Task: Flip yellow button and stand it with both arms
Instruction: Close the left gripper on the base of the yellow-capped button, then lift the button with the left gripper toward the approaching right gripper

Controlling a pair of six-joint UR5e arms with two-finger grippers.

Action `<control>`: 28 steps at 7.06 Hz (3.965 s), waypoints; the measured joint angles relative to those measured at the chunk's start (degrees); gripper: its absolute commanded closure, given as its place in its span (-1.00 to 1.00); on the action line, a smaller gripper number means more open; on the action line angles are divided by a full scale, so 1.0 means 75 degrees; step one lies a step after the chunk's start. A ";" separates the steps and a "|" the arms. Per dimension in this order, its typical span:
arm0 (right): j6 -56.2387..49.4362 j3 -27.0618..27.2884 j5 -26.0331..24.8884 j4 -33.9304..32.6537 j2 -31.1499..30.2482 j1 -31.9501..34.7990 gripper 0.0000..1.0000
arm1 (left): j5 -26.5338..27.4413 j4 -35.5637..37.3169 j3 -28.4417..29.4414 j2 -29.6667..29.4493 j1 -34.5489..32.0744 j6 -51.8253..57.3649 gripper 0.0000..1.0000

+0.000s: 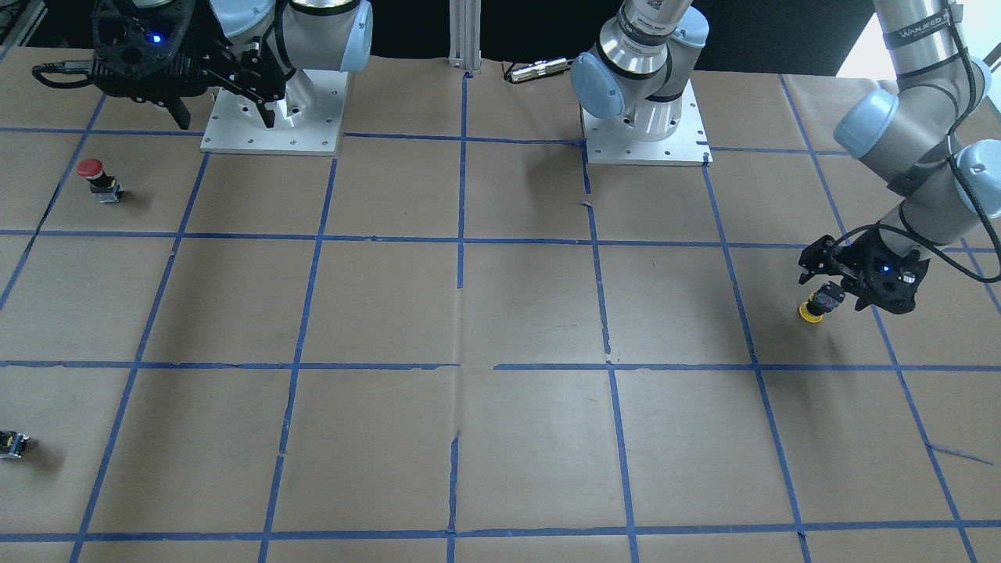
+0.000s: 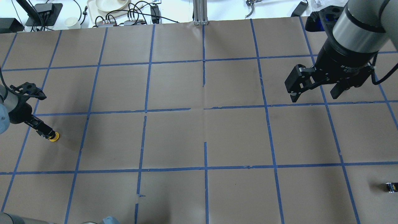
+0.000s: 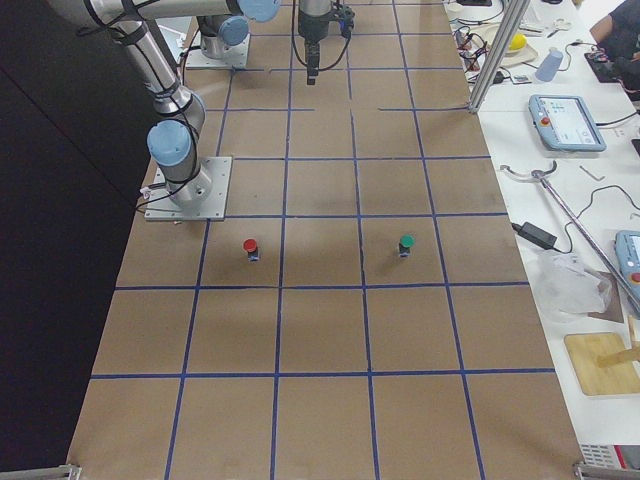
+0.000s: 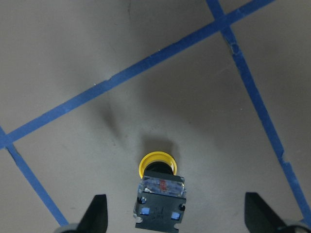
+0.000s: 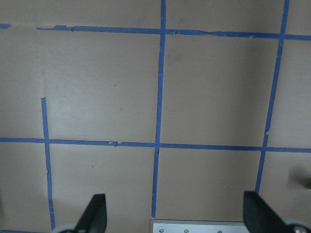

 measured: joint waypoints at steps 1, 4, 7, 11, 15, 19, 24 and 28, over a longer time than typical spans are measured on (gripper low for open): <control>0.0037 0.0006 -0.0002 -0.0007 0.0003 0.0004 -1.00 | -0.0005 0.0099 -0.0029 -0.0096 0.0030 0.0071 -0.88; 0.0065 0.0226 -0.0011 -0.0095 -0.0030 0.0007 -1.00 | 0.0020 0.0637 -0.0050 -0.0406 0.0100 0.0235 -0.29; 0.0061 0.0309 -0.0032 -0.0109 -0.0034 -0.0013 -1.00 | 0.0047 0.0699 -0.0045 -0.0443 0.0107 0.0724 0.59; 0.0107 0.0335 -0.0035 -0.0129 -0.0004 -0.0020 -1.00 | -0.0645 -0.0393 0.0173 0.0097 0.0081 0.0698 0.69; 0.0281 0.0342 0.0127 -0.0150 0.0021 -0.0183 -1.00 | -0.3588 -0.4182 0.0954 0.1104 -0.0666 -0.1180 0.69; 0.2205 0.0102 0.2866 -0.0274 0.0213 -0.0516 -1.00 | -0.7714 -0.5126 0.1112 0.1881 -0.2766 -0.4912 0.75; 0.4342 0.0121 0.6588 -0.0248 0.0222 -0.1093 -1.00 | -1.1302 -0.5153 0.0500 0.2973 -0.3840 -0.7773 0.83; 0.5754 0.0196 0.7947 -0.0195 0.0181 -0.0998 -0.99 | -1.2252 -0.5085 0.0129 0.3204 -0.4483 -0.8223 0.86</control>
